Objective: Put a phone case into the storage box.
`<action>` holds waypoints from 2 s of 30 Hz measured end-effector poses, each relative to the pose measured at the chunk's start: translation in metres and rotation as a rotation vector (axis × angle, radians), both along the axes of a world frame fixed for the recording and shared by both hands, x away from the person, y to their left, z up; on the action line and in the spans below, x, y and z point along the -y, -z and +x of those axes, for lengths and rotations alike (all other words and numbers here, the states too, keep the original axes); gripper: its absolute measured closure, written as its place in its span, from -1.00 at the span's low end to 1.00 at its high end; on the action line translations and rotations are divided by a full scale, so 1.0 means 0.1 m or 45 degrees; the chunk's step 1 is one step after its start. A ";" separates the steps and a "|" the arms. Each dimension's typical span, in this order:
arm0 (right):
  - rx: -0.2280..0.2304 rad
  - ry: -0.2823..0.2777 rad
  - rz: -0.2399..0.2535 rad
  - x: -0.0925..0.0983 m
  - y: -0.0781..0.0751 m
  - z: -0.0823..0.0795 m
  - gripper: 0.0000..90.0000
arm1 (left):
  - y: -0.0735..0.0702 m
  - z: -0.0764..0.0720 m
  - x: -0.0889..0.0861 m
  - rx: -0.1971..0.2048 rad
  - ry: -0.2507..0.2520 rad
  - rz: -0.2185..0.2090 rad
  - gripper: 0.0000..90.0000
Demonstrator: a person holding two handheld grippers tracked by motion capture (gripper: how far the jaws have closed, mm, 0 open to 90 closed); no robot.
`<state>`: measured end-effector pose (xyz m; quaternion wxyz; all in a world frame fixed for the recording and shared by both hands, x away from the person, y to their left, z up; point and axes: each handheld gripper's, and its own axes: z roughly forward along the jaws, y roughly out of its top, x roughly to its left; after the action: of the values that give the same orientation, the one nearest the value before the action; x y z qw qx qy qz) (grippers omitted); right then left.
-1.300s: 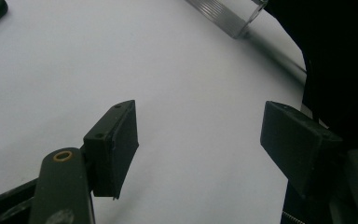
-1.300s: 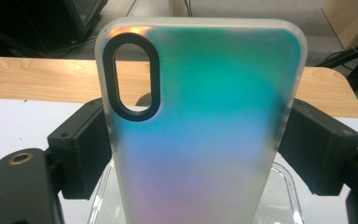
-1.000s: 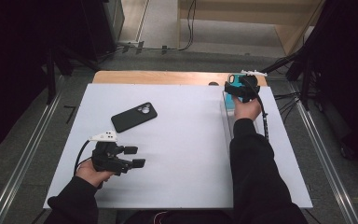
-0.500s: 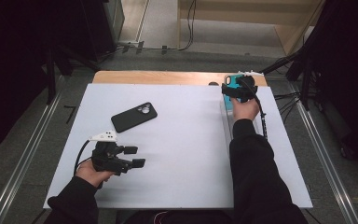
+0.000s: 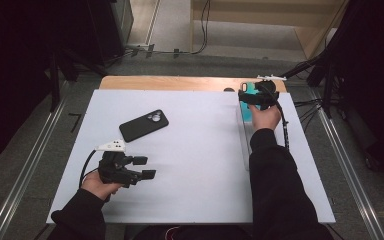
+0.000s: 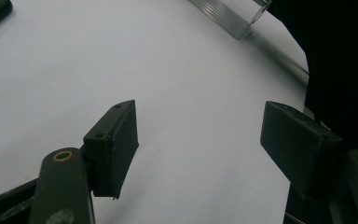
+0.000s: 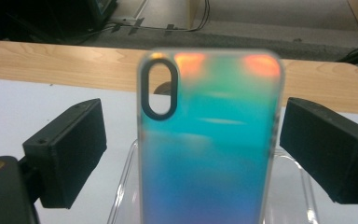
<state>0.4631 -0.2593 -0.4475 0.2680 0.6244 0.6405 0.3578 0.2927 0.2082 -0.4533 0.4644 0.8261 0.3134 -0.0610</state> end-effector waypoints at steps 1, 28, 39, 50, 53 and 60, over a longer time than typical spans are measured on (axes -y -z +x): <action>0.006 0.000 0.002 0.01 -0.03 -0.02 -0.87 | 0.00 0.00 0.00 -0.001 0.000 0.002 -0.38; -0.059 -0.394 0.182 0.04 -0.38 -0.63 -0.73 | -0.01 0.05 0.00 0.012 -0.028 0.030 -0.38; -0.087 -0.563 0.198 -0.14 -0.40 -0.95 -0.71 | -0.04 0.11 -0.03 0.024 -0.045 0.043 -0.38; -0.057 -0.704 0.210 -0.32 -0.35 -1.22 -0.71 | -0.05 0.17 -0.05 0.023 -0.054 0.051 -0.38; -0.059 -0.733 0.221 -0.37 -0.32 -1.28 -0.71 | -0.05 0.17 -0.04 0.031 -0.050 0.059 -0.38; -0.057 -0.813 0.257 -0.44 -0.23 -1.44 -0.71 | -0.05 0.18 -0.04 0.041 -0.035 0.084 -0.38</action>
<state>0.3189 -0.2152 -0.4242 0.0649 0.4232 0.7709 0.4717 0.3102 0.2118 -0.4483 0.4426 0.8375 0.3190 -0.0311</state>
